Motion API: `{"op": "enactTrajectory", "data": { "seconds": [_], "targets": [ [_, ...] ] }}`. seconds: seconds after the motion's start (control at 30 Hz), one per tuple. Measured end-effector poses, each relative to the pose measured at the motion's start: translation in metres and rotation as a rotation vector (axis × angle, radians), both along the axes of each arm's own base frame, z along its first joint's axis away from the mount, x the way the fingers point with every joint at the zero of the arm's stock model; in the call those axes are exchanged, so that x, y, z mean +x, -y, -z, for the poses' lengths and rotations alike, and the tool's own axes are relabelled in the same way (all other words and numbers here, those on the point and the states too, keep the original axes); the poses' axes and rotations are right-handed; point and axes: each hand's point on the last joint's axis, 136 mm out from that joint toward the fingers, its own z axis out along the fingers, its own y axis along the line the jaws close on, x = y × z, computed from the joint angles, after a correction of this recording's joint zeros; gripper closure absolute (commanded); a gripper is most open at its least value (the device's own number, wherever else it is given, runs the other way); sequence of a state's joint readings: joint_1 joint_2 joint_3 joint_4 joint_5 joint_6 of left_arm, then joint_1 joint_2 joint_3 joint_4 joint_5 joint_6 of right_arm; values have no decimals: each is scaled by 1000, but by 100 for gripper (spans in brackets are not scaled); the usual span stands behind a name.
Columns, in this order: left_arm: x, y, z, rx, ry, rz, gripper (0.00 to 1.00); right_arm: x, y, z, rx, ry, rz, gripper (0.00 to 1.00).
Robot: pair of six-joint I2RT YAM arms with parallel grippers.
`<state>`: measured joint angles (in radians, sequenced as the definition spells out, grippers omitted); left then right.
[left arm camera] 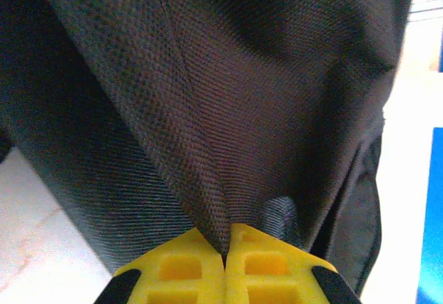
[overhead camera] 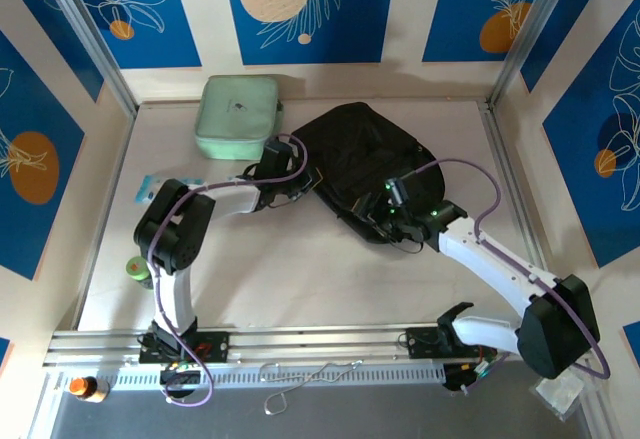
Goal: Pack the student bag
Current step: Zip the student bag at the top-center of the table.
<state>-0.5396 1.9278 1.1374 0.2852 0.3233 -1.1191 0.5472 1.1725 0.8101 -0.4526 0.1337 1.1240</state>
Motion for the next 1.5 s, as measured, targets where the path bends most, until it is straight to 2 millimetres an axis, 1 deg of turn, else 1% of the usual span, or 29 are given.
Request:
{"op": "enactTrajectory", "data": {
  "seconds": [0.1, 0.17, 0.23, 0.33, 0.47, 0.63, 0.77, 0.9, 1.07, 1.17, 1.3, 1.4, 1.5],
  "targets": [
    [-1, 3, -20, -23, 35, 6, 100, 2, -10, 3, 13, -10, 6, 44],
    [-3, 5, -31, -34, 55, 14, 100, 3, -16, 10, 4, -31, 9, 45],
    [-6, 7, -37, -39, 65, 20, 100, 5, -21, 18, -6, -56, 9, 45],
    [-8, 9, -40, -40, 66, 24, 100, 11, -28, 28, -20, -88, 11, 42],
    [-8, 9, -39, -38, 63, 25, 100, 24, -37, 27, -19, -88, 15, 36],
    [-8, 9, -39, -38, 62, 25, 100, 36, -44, 20, -8, -66, 19, 35],
    [-8, 9, -39, -38, 62, 25, 100, 37, -40, 23, -13, -83, 44, 37],
    [-9, 9, -39, -39, 61, 29, 100, 39, -35, 30, -23, -113, 76, 48],
    [-10, 9, -38, -32, 65, 36, 100, 41, -31, 34, -35, -137, 100, 69],
    [-10, 9, -38, -28, 68, 40, 100, 40, -29, 35, -40, -141, 106, 76],
    [-10, 9, -38, -25, 73, 43, 100, 40, -27, 36, -51, -143, 109, 81],
    [-10, 9, -38, -23, 71, 43, 100, 40, -25, 36, -57, -146, 113, 92],
    [-10, 9, -38, -20, 68, 43, 100, 39, -23, 37, -66, -145, 110, 98]
  ]
}}
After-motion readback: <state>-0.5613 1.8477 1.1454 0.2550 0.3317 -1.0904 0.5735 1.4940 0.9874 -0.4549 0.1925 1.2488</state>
